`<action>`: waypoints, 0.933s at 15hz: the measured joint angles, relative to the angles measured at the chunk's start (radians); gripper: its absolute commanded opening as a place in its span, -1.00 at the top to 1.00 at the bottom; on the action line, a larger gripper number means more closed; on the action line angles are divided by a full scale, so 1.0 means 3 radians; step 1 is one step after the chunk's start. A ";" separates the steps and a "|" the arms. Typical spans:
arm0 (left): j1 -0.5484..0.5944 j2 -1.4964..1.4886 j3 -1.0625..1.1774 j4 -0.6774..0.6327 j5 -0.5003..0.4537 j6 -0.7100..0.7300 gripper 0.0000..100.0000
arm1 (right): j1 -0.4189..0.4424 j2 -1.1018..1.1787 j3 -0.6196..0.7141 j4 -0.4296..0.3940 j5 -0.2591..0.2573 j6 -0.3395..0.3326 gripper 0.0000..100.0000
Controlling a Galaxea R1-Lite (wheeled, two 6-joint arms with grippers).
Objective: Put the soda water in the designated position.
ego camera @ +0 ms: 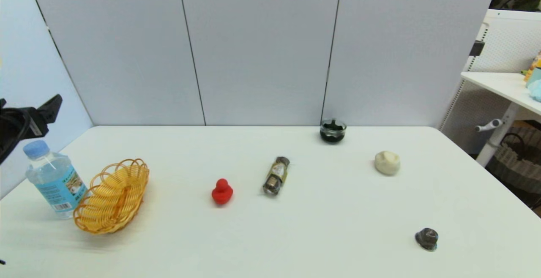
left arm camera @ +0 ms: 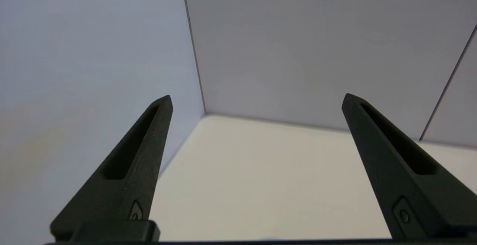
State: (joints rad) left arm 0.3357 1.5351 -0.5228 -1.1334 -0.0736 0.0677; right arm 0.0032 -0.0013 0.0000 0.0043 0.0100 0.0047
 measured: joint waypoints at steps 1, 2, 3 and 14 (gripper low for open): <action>-0.0008 -0.0131 -0.0228 0.0308 -0.0001 0.0002 -1.00 | 0.0000 0.0000 0.0000 0.0001 0.0000 -0.0001 -1.00; -0.0029 -0.0262 -0.0421 0.0610 0.0000 0.0004 -1.00 | 0.0000 0.0000 0.0000 0.0001 0.0000 0.0000 -1.00; -0.0071 -0.0396 -0.0576 0.0921 0.0000 0.0008 -1.00 | 0.0000 0.0000 0.0000 0.0001 0.0003 0.0000 -1.00; -0.0911 -0.2247 0.0533 0.2509 0.0323 0.0187 -1.00 | -0.0001 0.0000 0.0000 0.0001 0.0001 0.0000 -1.00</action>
State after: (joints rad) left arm 0.0626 0.8611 -0.3628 -0.3809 0.0234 0.1236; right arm 0.0028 -0.0013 0.0000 0.0047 0.0104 0.0047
